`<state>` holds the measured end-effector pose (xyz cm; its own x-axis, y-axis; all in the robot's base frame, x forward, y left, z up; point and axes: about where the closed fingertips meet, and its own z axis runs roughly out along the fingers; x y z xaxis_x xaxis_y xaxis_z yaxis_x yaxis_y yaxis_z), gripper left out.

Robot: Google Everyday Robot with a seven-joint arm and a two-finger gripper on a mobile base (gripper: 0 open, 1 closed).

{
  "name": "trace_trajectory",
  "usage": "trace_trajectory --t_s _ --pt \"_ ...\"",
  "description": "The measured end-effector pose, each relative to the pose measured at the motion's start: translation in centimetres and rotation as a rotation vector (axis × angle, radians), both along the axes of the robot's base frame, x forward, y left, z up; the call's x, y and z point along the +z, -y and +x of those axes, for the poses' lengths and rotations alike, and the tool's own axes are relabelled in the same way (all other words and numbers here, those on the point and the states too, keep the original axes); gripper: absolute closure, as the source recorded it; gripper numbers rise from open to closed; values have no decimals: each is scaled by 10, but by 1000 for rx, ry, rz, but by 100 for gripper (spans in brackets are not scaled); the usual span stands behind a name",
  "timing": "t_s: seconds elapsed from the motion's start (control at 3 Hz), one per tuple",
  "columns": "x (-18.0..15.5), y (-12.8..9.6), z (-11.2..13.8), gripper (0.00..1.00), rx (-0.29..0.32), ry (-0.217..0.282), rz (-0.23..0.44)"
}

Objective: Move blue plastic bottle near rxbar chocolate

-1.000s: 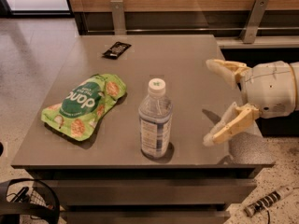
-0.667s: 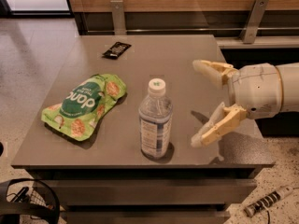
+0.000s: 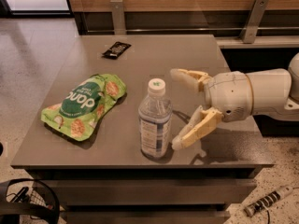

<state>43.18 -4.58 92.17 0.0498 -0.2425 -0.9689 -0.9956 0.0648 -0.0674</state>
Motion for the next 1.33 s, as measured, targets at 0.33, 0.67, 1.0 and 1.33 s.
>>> trace_trajectory --t_s 0.33,0.67,1.0,1.33 --pt "-5 -17 1 0 51 -20 100" --pt "-10 -28 2 18 71 -23 164" --pt "-10 -31 2 41 77 -23 174" --pt "-10 -33 1 64 81 -21 173"
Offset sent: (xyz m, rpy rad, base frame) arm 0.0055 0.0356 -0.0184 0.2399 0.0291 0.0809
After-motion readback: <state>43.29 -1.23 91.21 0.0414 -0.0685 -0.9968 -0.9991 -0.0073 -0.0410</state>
